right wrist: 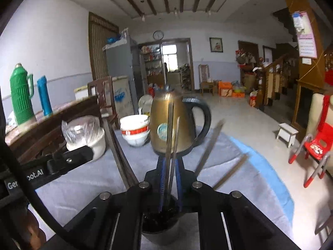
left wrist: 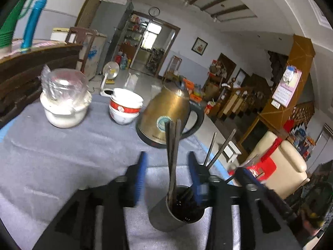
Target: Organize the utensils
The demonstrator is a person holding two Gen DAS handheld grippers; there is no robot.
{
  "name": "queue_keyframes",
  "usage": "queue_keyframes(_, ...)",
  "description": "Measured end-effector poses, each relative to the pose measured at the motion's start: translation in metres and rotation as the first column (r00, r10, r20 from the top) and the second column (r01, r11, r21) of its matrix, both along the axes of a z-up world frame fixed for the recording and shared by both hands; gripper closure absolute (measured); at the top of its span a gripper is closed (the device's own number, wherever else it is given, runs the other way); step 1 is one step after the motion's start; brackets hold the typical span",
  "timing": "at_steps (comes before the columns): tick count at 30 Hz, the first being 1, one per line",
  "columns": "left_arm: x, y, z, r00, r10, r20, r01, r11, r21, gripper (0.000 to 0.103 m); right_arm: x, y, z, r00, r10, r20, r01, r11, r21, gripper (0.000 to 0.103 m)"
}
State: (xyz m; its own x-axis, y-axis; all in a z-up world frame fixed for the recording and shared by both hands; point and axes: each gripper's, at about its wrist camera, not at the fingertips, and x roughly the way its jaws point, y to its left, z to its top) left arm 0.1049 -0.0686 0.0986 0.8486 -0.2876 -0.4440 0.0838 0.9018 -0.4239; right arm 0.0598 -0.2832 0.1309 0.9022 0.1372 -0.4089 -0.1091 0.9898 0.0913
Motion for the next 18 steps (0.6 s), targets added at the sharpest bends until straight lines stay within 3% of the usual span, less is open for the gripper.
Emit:
queue_keyframes(2, -0.012, 0.008, 0.006, 1.000, 0.016, 0.018, -0.016, 1.000, -0.009, 0.047, -0.017, -0.006, 0.012, 0.999, -0.015, 0.033, 0.015, 1.000, 0.015, 0.068)
queue_keyframes(3, -0.019, 0.013, 0.009, 0.999, 0.023, 0.026, -0.023, 1.000, -0.009, 0.047, -0.027, -0.009, 0.018, 0.998, -0.024, 0.051, 0.023, 0.999, 0.027, 0.044)
queue_keyframes(4, -0.027, 0.018, 0.012, 0.999, 0.030, 0.029, -0.029, 1.000, -0.005, 0.044, -0.039, -0.013, 0.023, 0.997, -0.028, 0.077, 0.025, 0.999, 0.048, 0.028)
queue_keyframes(10, -0.059, 0.040, 0.011, 0.998, 0.059, 0.009, -0.059, 0.998, 0.024, 0.028, -0.097, -0.023, 0.028, 0.993, -0.047, 0.112, 0.036, 0.994, 0.102, 0.028)
queue_keyframes(18, -0.068, 0.033, -0.014, 0.992, 0.017, -0.128, 0.004, 0.986, 0.168, 0.023, -0.125, -0.025, -0.019, 0.997, -0.044, -0.061, 0.051, 0.990, 0.129, 0.028)
